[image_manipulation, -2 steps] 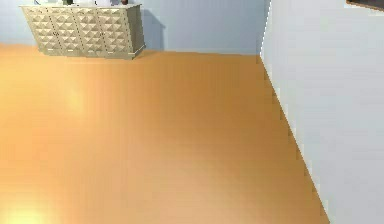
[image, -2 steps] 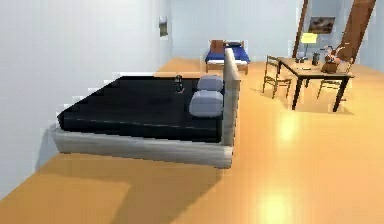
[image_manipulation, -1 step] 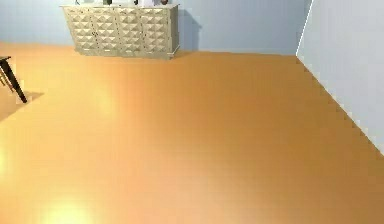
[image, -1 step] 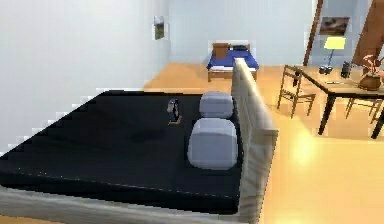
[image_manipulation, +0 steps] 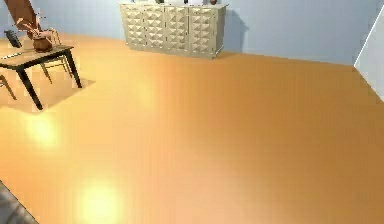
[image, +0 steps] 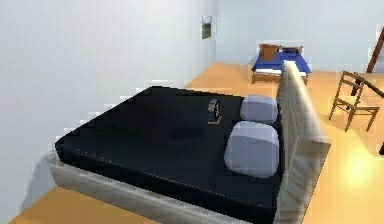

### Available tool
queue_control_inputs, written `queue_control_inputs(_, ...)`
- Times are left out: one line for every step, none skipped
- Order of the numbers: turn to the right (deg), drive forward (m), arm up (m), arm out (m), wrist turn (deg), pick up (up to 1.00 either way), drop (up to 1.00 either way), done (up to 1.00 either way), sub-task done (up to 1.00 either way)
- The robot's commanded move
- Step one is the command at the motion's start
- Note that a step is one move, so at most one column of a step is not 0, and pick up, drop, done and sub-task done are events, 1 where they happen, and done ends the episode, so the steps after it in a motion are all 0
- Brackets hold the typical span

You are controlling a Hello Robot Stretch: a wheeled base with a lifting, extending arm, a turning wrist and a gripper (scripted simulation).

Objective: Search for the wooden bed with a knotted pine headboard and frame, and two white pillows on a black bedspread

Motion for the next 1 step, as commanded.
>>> queue_control_inputs(0.0,0.0,0.0,0.0,0.0,0.0,0.0,1.0,0.0)
